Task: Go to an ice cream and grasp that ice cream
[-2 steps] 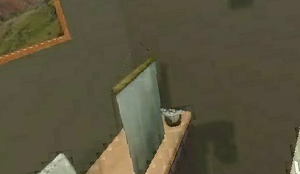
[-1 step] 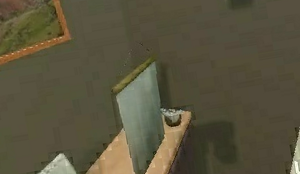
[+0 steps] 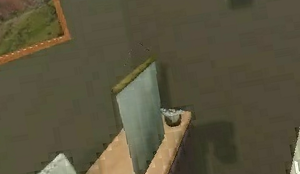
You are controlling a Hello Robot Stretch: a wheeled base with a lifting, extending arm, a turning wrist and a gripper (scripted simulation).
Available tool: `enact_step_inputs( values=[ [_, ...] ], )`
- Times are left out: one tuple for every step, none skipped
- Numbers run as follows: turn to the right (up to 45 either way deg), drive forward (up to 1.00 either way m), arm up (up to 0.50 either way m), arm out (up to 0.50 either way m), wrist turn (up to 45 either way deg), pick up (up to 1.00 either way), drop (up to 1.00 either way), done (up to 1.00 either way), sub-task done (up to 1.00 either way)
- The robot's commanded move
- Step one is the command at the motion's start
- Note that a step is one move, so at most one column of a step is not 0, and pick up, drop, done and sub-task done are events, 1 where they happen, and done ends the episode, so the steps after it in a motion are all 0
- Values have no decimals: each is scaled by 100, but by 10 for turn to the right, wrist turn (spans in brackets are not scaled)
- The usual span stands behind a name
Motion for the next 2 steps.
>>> enact_step_inputs(
  values=[
    [450,0,0,0,0,0,0,0,0],
    [450,0,0,0,0,0,0,0,0]
  ],
)
